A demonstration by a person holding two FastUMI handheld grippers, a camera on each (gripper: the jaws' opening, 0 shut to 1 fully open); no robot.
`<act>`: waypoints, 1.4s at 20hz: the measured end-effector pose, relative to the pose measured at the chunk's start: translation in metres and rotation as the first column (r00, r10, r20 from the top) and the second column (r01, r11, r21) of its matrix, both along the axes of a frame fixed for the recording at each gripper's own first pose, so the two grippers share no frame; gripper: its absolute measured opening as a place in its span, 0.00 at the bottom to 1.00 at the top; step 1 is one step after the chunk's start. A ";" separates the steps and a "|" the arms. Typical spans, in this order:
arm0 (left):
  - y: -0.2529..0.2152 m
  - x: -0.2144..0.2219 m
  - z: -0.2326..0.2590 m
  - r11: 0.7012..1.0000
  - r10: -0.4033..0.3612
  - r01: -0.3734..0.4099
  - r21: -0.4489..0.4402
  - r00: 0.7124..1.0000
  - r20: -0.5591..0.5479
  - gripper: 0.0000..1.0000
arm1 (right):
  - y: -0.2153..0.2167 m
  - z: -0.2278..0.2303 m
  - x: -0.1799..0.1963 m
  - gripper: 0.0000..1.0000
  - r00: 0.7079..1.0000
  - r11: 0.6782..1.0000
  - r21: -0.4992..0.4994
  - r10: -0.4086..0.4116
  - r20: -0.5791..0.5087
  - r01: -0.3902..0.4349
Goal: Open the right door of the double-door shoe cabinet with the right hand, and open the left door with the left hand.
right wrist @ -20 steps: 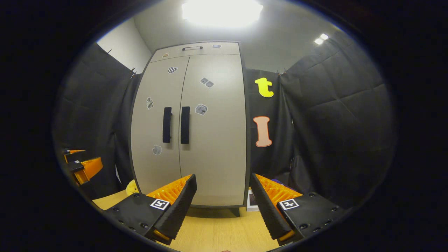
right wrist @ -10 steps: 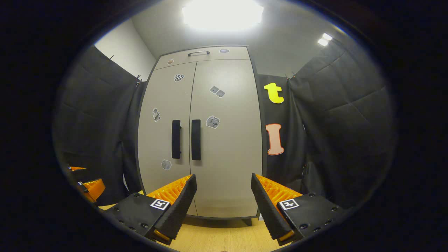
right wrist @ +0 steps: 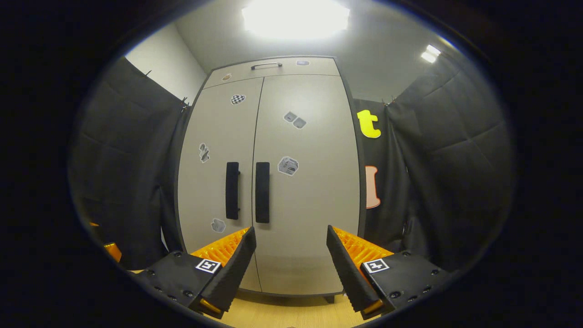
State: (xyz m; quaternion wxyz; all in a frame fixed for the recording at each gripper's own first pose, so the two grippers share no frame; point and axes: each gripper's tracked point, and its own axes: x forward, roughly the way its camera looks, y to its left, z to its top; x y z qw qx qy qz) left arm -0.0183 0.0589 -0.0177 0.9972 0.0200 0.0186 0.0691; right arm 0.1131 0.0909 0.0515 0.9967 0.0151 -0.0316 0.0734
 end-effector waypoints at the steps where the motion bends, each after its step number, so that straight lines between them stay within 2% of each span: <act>1: 0.004 -0.003 0.001 1.000 0.008 -0.008 0.001 1.000 0.001 0.94 | 0.004 0.005 0.005 0.97 1.000 1.000 -0.001 0.002 0.011 -0.002; 6: 0.018 -0.011 0.000 0.999 0.045 -0.045 0.004 0.999 -0.004 0.95 | 0.021 0.017 0.031 0.97 1.000 1.000 0.015 0.018 0.024 -0.019; 13: 0.028 -0.012 -0.005 0.997 0.074 -0.074 0.009 0.997 -0.021 0.94 | 0.051 0.015 0.083 0.98 0.998 0.997 0.068 0.047 -0.049 -0.044; 19: 0.044 -0.009 -0.011 0.994 0.114 -0.113 0.009 0.993 -0.032 0.95 | 0.068 0.025 0.119 0.97 0.996 0.994 0.098 0.053 -0.067 -0.046; 23: 0.059 -0.024 -0.014 0.990 0.137 -0.137 0.015 0.990 -0.044 0.95 | 0.083 0.030 0.137 0.97 0.993 0.991 0.121 0.069 -0.091 -0.058; 26: 0.063 -0.022 -0.014 0.989 0.147 -0.146 0.018 0.988 -0.048 0.94 | 0.090 0.026 0.149 0.87 0.990 0.992 0.120 0.065 -0.128 -0.050; 28: 0.064 -0.022 -0.014 0.989 0.148 -0.148 0.010 0.988 -0.051 0.94 | 0.094 0.022 0.156 0.85 0.985 0.991 0.128 0.068 -0.159 -0.048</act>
